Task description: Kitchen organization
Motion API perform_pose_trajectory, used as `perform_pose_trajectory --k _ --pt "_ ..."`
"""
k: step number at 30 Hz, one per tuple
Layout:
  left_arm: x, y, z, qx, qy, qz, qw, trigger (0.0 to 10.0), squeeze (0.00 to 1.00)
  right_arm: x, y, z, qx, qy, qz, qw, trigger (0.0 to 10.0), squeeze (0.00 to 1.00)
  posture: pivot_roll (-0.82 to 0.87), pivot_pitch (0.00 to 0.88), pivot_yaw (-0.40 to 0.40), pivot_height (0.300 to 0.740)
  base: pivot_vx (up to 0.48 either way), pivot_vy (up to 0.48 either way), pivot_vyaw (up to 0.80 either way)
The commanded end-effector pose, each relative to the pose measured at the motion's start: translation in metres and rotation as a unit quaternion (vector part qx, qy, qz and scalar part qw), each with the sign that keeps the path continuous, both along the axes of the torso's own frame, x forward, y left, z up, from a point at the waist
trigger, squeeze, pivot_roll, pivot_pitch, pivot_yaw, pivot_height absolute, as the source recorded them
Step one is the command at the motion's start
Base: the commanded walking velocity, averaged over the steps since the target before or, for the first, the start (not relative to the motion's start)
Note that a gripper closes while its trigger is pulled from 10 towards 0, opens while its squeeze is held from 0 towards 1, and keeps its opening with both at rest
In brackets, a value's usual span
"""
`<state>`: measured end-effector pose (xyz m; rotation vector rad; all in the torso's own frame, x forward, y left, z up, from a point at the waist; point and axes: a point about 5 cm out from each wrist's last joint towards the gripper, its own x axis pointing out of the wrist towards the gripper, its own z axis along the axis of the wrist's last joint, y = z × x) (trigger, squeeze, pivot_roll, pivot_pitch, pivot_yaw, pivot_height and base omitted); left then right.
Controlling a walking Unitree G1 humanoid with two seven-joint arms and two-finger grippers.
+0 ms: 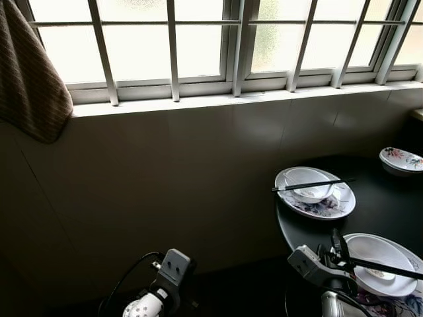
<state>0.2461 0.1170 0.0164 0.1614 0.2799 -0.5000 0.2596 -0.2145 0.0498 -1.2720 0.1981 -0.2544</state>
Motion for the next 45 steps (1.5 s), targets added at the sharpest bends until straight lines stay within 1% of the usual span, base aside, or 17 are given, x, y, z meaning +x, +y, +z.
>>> perform_pose_trajectory --k 1,7,10,11,13,15,16,19,20,21,23,24,26,32,37,41,45 --pt "0.002 0.002 0.000 -0.005 0.000 0.007 1.000 10.0 0.00 0.003 0.000 0.004 -0.011 -0.009 0.000 1.000 7.0 0.50 0.01 0.000 -0.030 0.740 0.000 0.000 0.00" --pt "0.003 0.002 0.000 -0.005 -0.001 0.006 1.000 10.0 0.00 0.003 0.000 0.005 -0.014 -0.014 -0.004 1.000 6.3 0.49 0.01 0.000 -0.030 0.740 0.000 0.000 0.00" --pt "0.004 0.002 0.001 -0.005 -0.002 0.006 1.000 10.0 0.00 0.003 0.000 0.007 -0.016 -0.018 -0.006 1.000 6.4 0.49 0.01 0.000 -0.031 0.740 0.000 0.000 0.00" --pt "0.004 0.002 0.001 -0.005 -0.003 0.006 1.000 10.0 0.00 0.003 0.000 0.007 -0.017 -0.018 -0.006 1.000 7.0 0.47 0.01 0.000 -0.032 0.740 0.000 0.000 0.00" --pt "0.004 0.002 0.001 -0.006 -0.003 0.006 1.000 10.0 0.00 0.002 0.001 0.007 -0.016 -0.018 -0.005 1.000 6.4 0.47 0.01 0.000 -0.032 0.740 0.000 0.000 0.00" --pt "0.004 0.002 0.001 -0.006 -0.003 0.006 1.000 10.0 0.00 0.002 0.001 0.006 -0.015 -0.017 -0.005 1.000 6.4 0.47 0.01 0.000 -0.032 0.740 0.000 0.000 0.00" --pt "0.004 0.002 0.001 -0.006 -0.003 0.006 1.000 10.0 0.00 0.002 0.001 0.006 -0.015 -0.017 -0.005 1.000 4.9 0.47 0.01 0.000 -0.032 0.740 0.000 0.000 0.00" --pt "0.005 0.002 0.001 -0.006 -0.004 0.006 1.000 10.0 0.00 0.002 0.001 0.006 -0.013 -0.016 -0.007 1.000 4.5 0.47 0.01 0.000 -0.032 0.740 0.000 0.000 0.00" --pt "0.005 0.002 0.001 -0.007 -0.004 0.006 1.000 10.0 0.00 0.002 0.001 0.006 -0.011 -0.015 -0.008 1.000 0.4 0.46 0.01 0.000 -0.032 0.740 0.000 0.000 0.00" --pt "0.005 0.002 0.001 -0.007 -0.004 0.006 1.000 10.0 0.00 0.002 0.001 0.006 -0.010 -0.015 -0.008 1.000 0.0 0.46 0.01 0.000 -0.032 0.740 0.000 0.000 0.00" --pt "0.005 0.002 0.001 -0.007 -0.004 0.006 1.000 10.0 0.00 0.002 0.001 0.006 -0.009 -0.015 -0.006 1.000 0.0 0.45 0.01 0.000 -0.032 0.740 0.000 0.000 0.00" --pt "0.005 0.002 0.001 -0.007 -0.004 0.006 1.000 10.0 0.00 0.002 0.001 0.006 -0.006 -0.016 -0.007 1.000 0.0 0.08 0.01 0.000 -0.032 0.740 0.000 0.000 0.00" --pt "0.005 0.001 0.001 -0.008 -0.004 0.006 1.000 10.0 0.00 0.001 0.001 0.006 -0.002 -0.017 -0.008 1.000 0.0 0.05 0.01 0.000 -0.033 0.740 0.000 0.000 0.00" --pt "0.005 0.001 0.001 -0.009 -0.004 0.006 1.000 10.0 0.00 0.002 0.001 0.007 -0.005 -0.020 -0.008 1.000 0.0 0.04 0.01 0.000 -0.032 0.740 0.000 0.000 0.00" --pt "0.006 0.002 0.001 -0.010 -0.005 0.006 1.000 10.0 0.00 0.002 0.002 0.009 -0.027 -0.026 -0.003 0.999 0.0 0.04 0.01 0.000 -0.032 0.740 0.000 0.000 0.00" --pt "0.006 0.002 0.001 -0.010 -0.005 0.006 1.000 10.0 0.00 0.002 0.002 0.010 -0.026 -0.027 -0.001 0.999 0.0 0.04 0.01 0.000 -0.031 0.740 0.000 0.000 0.00" --pt "0.005 0.001 0.001 -0.011 -0.004 0.006 1.000 10.0 0.00 0.005 0.005 0.015 -0.044 -0.029 0.021 0.998 0.0 0.04 0.01 0.000 -0.031 0.740 0.000 0.000 0.00"
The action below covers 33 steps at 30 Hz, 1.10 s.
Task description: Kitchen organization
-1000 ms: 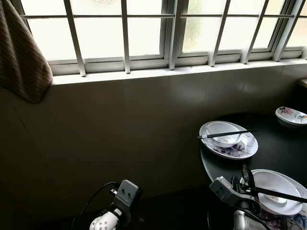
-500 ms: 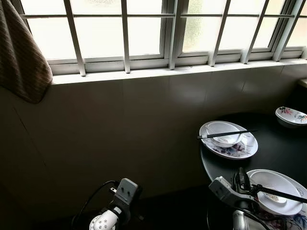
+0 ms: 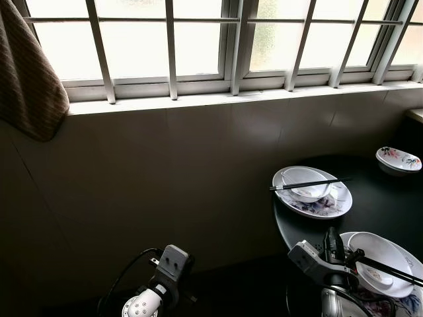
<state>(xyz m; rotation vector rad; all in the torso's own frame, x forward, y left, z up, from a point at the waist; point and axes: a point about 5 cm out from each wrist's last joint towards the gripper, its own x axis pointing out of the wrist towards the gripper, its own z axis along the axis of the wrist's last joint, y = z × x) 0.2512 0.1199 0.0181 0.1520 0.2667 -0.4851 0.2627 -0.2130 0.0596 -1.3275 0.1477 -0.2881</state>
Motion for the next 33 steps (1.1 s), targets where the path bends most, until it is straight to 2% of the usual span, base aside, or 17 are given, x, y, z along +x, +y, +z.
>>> perform_pose_trajectory --k 1,2,3,6,9,13,17,19,20,22,23,24,25,29,32,33 --pt "0.000 -0.002 -0.001 -0.006 0.002 -0.002 1.000 10.0 0.00 0.002 0.003 0.006 -0.013 -0.005 0.018 1.000 0.0 0.04 0.01 0.000 -0.031 0.740 0.000 0.000 0.00" --pt "0.000 -0.002 -0.001 -0.006 0.002 -0.002 1.000 10.0 0.00 0.002 0.004 0.007 -0.017 -0.006 0.022 1.000 0.0 0.04 0.01 0.000 -0.031 0.740 0.000 0.000 0.00" --pt "0.000 -0.002 -0.001 -0.006 0.002 -0.002 1.000 10.0 0.00 0.005 0.005 0.015 -0.047 -0.019 0.030 0.998 0.0 0.04 0.01 0.000 -0.031 0.740 0.000 0.000 0.00" --pt "0.000 -0.002 -0.001 -0.007 0.003 -0.002 1.000 10.0 0.00 0.008 0.007 0.025 -0.052 -0.032 0.039 0.997 0.0 0.00 0.01 0.000 -0.032 0.740 0.000 0.000 0.00" --pt "0.000 -0.002 -0.001 -0.008 0.002 -0.003 1.000 10.0 0.00 0.010 0.013 0.032 -0.067 -0.044 0.058 0.995 0.0 0.00 0.01 0.000 -0.032 0.740 0.000 0.000 0.00" --pt "0.000 -0.002 0.000 -0.009 0.003 -0.003 1.000 10.0 0.00 0.010 0.017 0.034 -0.070 -0.048 0.071 0.994 0.0 0.00 0.01 0.000 -0.031 0.740 0.000 0.000 0.00" --pt "-0.001 -0.002 0.000 -0.011 0.002 -0.003 1.000 10.0 0.00 0.014 0.028 0.046 -0.052 -0.064 0.106 0.991 0.0 0.00 0.01 0.000 -0.027 0.740 0.000 0.000 0.00" --pt "0.000 -0.002 0.000 -0.011 0.003 -0.003 1.000 10.0 0.00 0.017 0.031 0.055 -0.058 -0.077 0.111 0.989 0.1 0.00 0.00 0.000 -0.026 0.740 0.000 0.000 0.00" --pt "0.000 -0.002 0.000 -0.012 0.003 -0.003 1.000 10.0 0.00 0.021 0.033 0.061 -0.065 -0.084 0.116 0.988 3.2 0.00 0.00 0.000 -0.025 0.740 0.000 0.000 0.00" --pt "0.000 -0.003 0.000 -0.013 0.003 -0.003 1.000 10.0 0.00 0.022 0.033 0.063 -0.064 -0.085 0.117 0.987 3.5 0.00 0.00 0.000 -0.025 0.740 0.000 0.000 0.00" --pt "0.000 -0.003 0.000 -0.013 0.003 -0.003 1.000 10.0 0.00 0.024 0.034 0.065 -0.063 -0.087 0.119 0.987 4.9 0.00 0.00 0.000 -0.026 0.740 0.000 0.000 0.00" --pt "0.000 -0.003 0.000 -0.013 0.002 -0.004 1.000 10.0 0.00 0.025 0.034 0.066 -0.063 -0.089 0.121 0.987 4.9 0.00 0.00 0.000 -0.026 0.740 0.000 0.000 0.00" --pt "0.000 -0.003 0.000 -0.013 0.002 -0.004 1.000 10.0 0.00 0.028 0.033 0.069 -0.057 -0.092 0.120 0.987 10.0 0.00 0.00 0.000 -0.027 0.740 0.000 0.000 0.00" --pt "0.001 -0.004 0.001 -0.015 0.002 -0.003 1.000 10.0 0.00 0.030 0.037 0.076 -0.031 -0.093 0.130 0.987 10.0 0.00 0.01 0.000 -0.030 0.740 0.000 0.000 0.00" --pt "0.001 -0.004 0.001 -0.016 0.002 -0.002 1.000 10.0 0.00 0.031 0.041 0.075 -0.044 -0.086 0.142 0.985 10.0 0.00 0.01 0.000 -0.031 0.740 0.000 0.000 0.00" --pt "0.001 -0.004 0.001 -0.016 0.002 -0.002 1.000 10.0 0.00 0.031 0.043 0.074 -0.045 -0.086 0.148 0.984 10.0 0.03 0.01 0.000 -0.031 0.740 0.000 0.000 0.79"
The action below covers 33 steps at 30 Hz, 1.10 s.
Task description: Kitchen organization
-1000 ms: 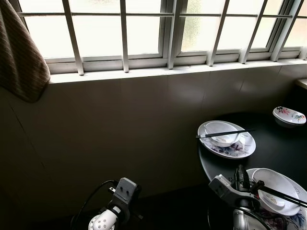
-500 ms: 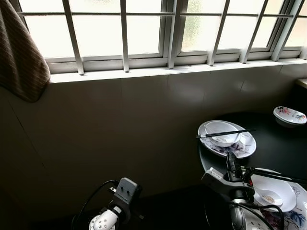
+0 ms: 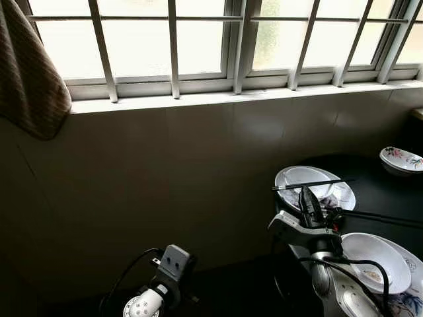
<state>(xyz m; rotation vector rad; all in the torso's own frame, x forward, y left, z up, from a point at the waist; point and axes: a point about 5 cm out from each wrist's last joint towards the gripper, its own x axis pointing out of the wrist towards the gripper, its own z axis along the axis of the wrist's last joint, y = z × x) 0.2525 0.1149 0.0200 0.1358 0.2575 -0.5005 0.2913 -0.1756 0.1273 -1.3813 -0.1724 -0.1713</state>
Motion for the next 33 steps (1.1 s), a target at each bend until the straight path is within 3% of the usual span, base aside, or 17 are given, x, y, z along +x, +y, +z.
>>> perform_pose_trajectory --k 1,13,23,28,29,30,33 --pt "0.000 0.000 -0.001 -0.008 0.004 0.005 1.000 10.0 0.00 0.002 0.009 0.006 -0.003 -0.013 0.027 1.000 10.0 0.07 0.01 0.000 -0.032 0.740 0.000 0.000 0.79" --pt "0.001 0.002 0.001 -0.019 -0.001 0.009 1.000 10.0 0.00 0.004 0.036 0.014 0.020 -0.022 0.111 0.993 10.0 0.06 0.01 0.000 -0.030 0.740 0.000 0.000 0.80" --pt "0.004 0.004 0.004 -0.033 -0.003 0.016 0.999 10.0 0.00 0.003 0.064 0.023 0.039 -0.029 0.194 0.980 10.0 0.05 0.02 0.000 -0.032 0.740 0.000 0.000 0.80" --pt "0.006 0.005 0.005 -0.037 -0.002 0.018 0.999 10.0 0.00 0.006 0.073 0.022 0.085 -0.020 0.211 0.974 10.0 0.04 0.02 0.000 -0.029 0.740 0.000 0.000 0.80" --pt "0.006 0.005 0.005 -0.038 -0.002 0.018 0.999 10.0 0.00 0.006 0.074 0.022 0.104 -0.013 0.212 0.972 10.0 0.04 0.02 0.000 -0.029 0.740 0.000 0.000 0.80" --pt "0.006 0.005 0.005 -0.038 -0.002 0.019 0.999 10.0 0.00 0.007 0.076 0.019 0.160 0.009 0.215 0.963 10.0 0.03 0.03 0.000 -0.030 0.740 0.000 0.000 0.80" --pt "0.007 0.006 0.005 -0.038 -0.002 0.019 0.999 10.0 0.00 0.008 0.077 0.013 0.222 0.036 0.212 0.951 10.0 0.00 0.03 0.000 -0.031 0.740 0.000 0.000 0.80"
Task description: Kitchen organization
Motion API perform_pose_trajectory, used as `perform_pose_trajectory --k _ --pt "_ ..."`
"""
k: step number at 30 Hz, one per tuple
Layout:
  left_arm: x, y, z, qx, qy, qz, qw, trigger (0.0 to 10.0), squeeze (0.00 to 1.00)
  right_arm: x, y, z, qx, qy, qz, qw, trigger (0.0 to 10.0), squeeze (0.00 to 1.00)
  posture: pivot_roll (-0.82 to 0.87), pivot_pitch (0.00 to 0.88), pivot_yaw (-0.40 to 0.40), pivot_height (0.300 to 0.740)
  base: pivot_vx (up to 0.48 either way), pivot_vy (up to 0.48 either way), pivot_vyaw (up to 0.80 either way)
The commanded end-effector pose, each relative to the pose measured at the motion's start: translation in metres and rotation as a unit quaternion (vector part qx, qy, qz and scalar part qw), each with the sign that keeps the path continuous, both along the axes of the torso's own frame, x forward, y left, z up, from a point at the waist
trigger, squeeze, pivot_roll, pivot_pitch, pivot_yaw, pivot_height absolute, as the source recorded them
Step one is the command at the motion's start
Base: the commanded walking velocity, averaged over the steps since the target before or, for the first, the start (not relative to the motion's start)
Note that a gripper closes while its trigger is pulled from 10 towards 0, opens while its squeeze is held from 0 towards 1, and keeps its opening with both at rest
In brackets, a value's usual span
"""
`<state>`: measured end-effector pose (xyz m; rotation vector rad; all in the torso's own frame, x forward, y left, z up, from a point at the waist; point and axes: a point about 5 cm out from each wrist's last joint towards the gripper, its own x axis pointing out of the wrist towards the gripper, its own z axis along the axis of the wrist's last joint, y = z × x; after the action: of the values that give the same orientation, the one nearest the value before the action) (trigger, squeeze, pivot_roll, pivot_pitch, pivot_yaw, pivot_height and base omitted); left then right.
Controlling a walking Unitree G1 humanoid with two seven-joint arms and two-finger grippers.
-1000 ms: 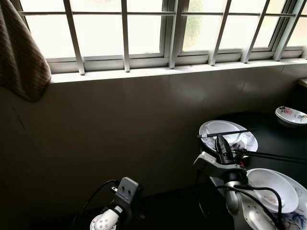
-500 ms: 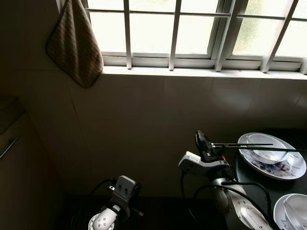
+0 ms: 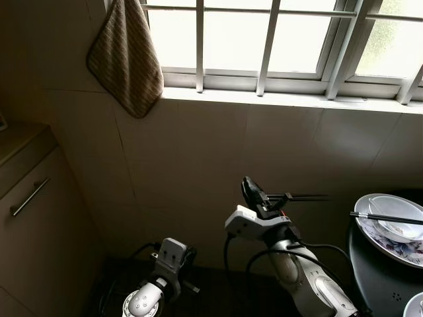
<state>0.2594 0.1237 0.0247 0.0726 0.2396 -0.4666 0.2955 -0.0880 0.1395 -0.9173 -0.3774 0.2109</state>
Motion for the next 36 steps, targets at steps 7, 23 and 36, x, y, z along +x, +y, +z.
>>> perform_pose_trajectory --k 7,23,36 --pt "-0.001 -0.001 -0.004 -0.007 0.006 -0.001 1.000 10.0 0.00 0.005 -0.023 -0.025 0.123 0.104 -0.040 0.986 10.0 0.00 0.05 0.000 -0.037 0.740 0.000 0.000 0.80" --pt "-0.006 0.003 -0.009 -0.017 0.010 0.005 1.000 10.0 0.00 -0.009 -0.027 -0.058 0.202 0.170 -0.013 0.964 10.0 0.00 0.07 0.000 -0.034 0.740 0.000 0.000 0.80" --pt "0.012 0.010 0.047 0.012 -0.132 0.068 0.989 10.0 0.00 0.007 -0.036 -0.014 0.228 0.080 -0.003 0.970 10.0 0.00 0.07 0.000 -0.048 0.740 0.000 0.000 0.80"
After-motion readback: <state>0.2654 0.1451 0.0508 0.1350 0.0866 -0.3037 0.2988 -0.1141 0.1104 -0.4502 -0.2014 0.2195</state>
